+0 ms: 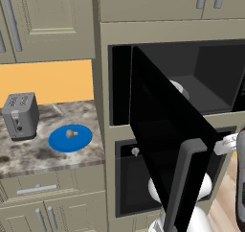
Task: Pick the mushroom from the counter and place it in the microwave. Then turn on the microwave.
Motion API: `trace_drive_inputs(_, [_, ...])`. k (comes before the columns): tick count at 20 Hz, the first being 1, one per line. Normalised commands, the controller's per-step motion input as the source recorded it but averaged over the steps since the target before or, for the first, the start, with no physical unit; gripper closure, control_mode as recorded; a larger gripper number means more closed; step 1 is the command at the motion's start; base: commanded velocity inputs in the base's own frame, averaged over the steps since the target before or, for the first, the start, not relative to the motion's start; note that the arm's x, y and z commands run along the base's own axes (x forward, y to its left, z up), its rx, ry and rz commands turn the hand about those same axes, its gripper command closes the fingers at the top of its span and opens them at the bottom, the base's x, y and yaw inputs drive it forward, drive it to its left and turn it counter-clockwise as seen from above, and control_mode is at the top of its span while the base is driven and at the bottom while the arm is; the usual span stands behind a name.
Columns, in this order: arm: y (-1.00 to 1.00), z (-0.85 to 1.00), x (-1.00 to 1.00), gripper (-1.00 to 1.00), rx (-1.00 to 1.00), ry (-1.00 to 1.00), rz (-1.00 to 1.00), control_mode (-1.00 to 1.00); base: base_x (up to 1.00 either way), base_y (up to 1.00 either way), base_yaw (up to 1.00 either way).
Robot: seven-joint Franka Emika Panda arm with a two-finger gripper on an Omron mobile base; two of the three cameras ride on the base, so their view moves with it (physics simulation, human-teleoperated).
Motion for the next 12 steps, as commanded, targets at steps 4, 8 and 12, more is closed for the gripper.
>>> trace_drive_inputs(4, [0.00, -0.18, 0.24, -1.00, 0.00, 0.00, 0.00, -1.00, 0.00, 0.00, 0.00])
trace_drive_inputs(8, [-0.01, -0.16, 0.21, -1.00, 0.00, 0.00, 0.00, -1.00, 0.00, 0.00, 0.00])
trace_drive_inputs(12, [-0.04, -0.12, 0.17, -1.00, 0.00, 0.00, 0.00, -1.00, 0.00, 0.00, 0.00])
